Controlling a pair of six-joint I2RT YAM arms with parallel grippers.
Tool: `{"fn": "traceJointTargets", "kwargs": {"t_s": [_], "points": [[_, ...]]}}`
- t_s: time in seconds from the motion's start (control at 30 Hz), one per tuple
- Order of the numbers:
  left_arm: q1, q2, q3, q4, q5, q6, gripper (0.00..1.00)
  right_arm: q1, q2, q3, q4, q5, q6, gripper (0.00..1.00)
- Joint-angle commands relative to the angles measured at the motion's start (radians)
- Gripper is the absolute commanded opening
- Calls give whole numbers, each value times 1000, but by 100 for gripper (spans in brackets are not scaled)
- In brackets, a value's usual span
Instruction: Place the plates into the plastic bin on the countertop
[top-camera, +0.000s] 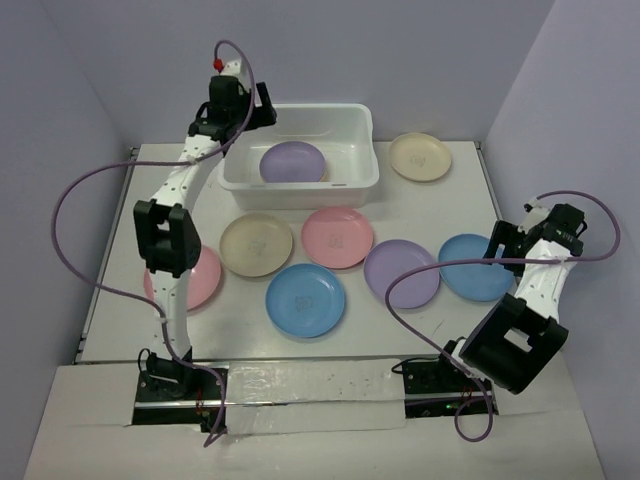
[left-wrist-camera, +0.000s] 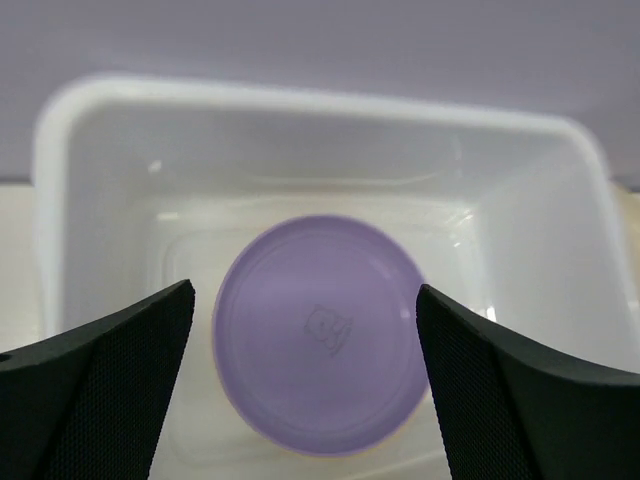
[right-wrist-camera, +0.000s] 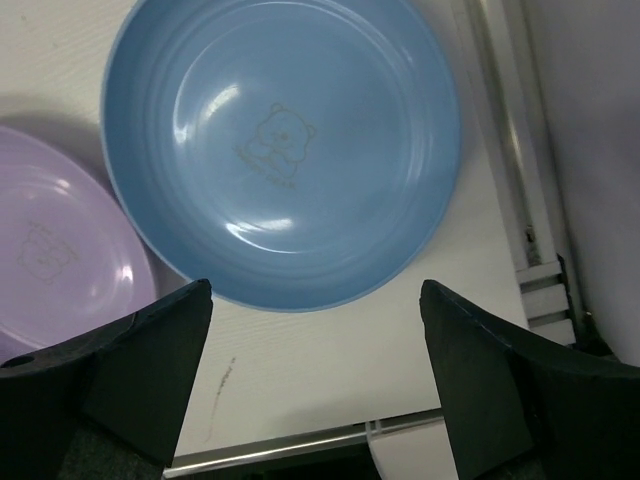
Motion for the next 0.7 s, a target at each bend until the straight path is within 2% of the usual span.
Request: {"fn": "traceJointTargets", "kwargs": {"t_s": [0.0, 0.17, 0.23, 0.27, 0.37, 0.5, 0.67], "points": [[-6, -201, -11, 23, 84, 77, 99, 45, 17, -19, -23, -117, -46, 87], [-4, -339, -199, -9, 285, 173, 99, 245, 93, 35, 32, -128, -56, 84], [-2, -403, -289, -18, 398, 204, 99, 335, 155, 87, 56, -140, -97, 84], [1, -425, -317, -25, 409, 213, 99, 361, 183, 110, 53, -152, -121, 84], [21, -501, -398, -66, 558, 242, 99, 443, 343, 230, 14, -193, -236, 84], [52, -554, -484, -111, 624, 257, 99, 501, 553, 403, -32, -195, -380, 84], [77, -594, -531, -142, 597, 280, 99, 543, 669, 485, -103, -206, -506, 82]]}}
